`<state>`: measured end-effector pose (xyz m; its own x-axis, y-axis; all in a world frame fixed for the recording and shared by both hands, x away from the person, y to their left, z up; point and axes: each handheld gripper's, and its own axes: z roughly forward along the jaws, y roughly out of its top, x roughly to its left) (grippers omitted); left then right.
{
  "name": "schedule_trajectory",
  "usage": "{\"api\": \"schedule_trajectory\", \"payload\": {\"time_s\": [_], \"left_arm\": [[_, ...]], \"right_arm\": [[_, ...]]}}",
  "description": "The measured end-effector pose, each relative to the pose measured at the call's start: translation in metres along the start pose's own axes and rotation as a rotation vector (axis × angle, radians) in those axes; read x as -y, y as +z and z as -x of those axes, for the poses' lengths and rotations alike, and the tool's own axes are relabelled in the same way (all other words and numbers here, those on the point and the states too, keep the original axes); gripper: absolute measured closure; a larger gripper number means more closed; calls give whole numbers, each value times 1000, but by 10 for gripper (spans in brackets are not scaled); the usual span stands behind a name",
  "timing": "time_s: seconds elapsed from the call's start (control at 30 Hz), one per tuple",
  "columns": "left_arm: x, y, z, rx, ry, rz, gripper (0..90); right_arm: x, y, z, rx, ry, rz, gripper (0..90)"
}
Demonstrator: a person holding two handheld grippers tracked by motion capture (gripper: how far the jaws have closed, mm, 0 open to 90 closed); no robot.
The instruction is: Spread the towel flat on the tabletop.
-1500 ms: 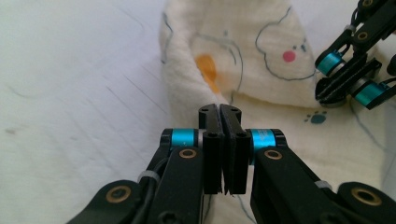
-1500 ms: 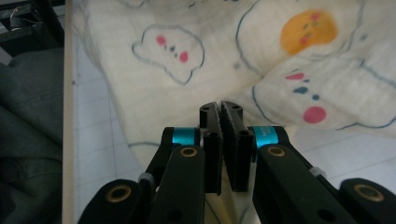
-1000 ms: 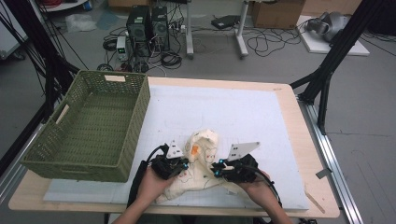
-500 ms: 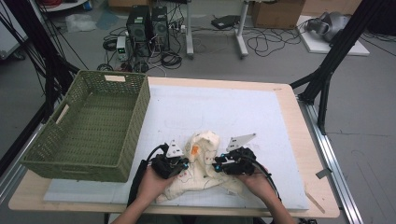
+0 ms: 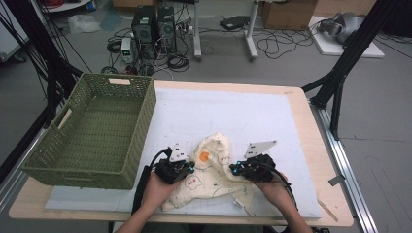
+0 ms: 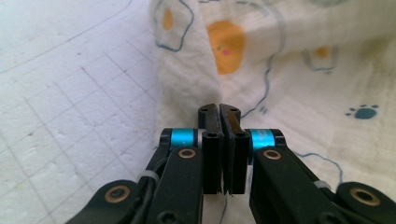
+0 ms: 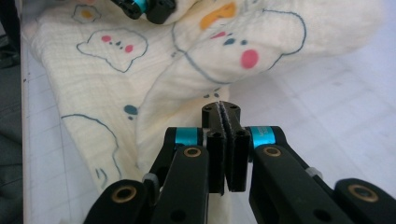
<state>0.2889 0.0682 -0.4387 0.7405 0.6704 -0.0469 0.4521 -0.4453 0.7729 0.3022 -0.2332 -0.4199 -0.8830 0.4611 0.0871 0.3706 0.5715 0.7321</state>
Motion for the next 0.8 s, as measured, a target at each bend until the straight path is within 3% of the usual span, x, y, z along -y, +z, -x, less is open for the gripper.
{"api": "schedule_trajectory", "payload": {"time_s": [0.23, 0.33, 0.37, 0.53, 0.67, 0.8], "left_arm": [[1, 0, 0, -2, 0, -6, 873], [1, 1, 1, 0, 0, -6, 872], [0, 2, 1, 2, 1, -8, 872], [0, 3, 0, 4, -3, -9, 871], [-2, 1, -1, 6, -11, 0, 867], [-5, -2, 1, -5, 1, 19, 875]], "right_arm": [[15, -29, 10, 108, 21, -22, 897], [20, -33, 16, 96, 51, 4, 882], [19, -32, 18, 88, 62, 20, 838], [9, -17, 25, 94, 76, 50, 721], [0, -10, 37, 27, 136, 116, 640], [-8, 0, 42, 4, 162, 109, 624]]}}
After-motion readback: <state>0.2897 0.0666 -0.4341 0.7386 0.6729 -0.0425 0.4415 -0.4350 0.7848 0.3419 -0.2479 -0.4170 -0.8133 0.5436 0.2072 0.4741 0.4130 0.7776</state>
